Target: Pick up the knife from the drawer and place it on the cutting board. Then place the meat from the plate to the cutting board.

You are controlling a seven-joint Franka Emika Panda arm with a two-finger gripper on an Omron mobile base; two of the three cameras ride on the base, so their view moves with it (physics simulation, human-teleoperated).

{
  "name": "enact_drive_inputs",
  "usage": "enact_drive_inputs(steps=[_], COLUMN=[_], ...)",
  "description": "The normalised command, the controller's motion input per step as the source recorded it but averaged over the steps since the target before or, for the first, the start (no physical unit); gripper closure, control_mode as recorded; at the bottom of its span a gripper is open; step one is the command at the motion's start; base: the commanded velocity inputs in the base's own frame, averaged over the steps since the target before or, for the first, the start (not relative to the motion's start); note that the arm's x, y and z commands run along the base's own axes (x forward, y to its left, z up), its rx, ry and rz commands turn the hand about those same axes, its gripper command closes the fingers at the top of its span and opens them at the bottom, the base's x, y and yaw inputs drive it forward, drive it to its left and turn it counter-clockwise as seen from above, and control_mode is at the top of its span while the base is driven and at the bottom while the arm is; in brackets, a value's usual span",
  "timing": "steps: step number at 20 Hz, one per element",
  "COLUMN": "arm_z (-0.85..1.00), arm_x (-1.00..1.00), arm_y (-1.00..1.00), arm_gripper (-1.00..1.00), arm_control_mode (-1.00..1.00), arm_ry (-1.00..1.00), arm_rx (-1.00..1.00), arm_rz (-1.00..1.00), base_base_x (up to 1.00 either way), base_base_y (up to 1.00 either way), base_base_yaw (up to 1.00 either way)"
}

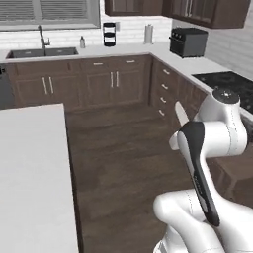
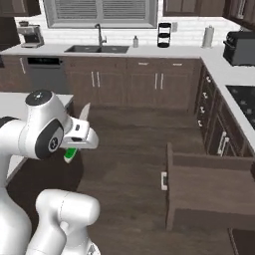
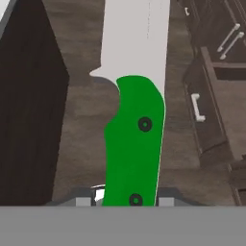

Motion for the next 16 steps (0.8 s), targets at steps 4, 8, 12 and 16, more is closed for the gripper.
enact_drive_inputs(steps=[4, 8, 12, 16], arm_z=[0.00, 0.00, 0.00, 0.00], arm_x=[0.00, 0.00, 0.00, 0.00], arm_y=[0.00, 0.00, 0.00, 0.00], arm_gripper=[1.00, 1.00, 1.00, 1.00], arm_control_mode=[1.00, 1.00, 1.00, 1.00], arm_ry=[0.00, 0.00, 0.00, 0.00], arm_rx=[0.00, 0.00, 0.00, 0.00], arm_rz=[0.00, 0.00, 0.00, 0.00], base_base_x=[-0.13, -0.11, 0.28, 0.95], base_base_y=[0.30, 0.20, 0.21, 0.19], base_base_yaw=[0.73, 0.73, 0.56, 0.24])
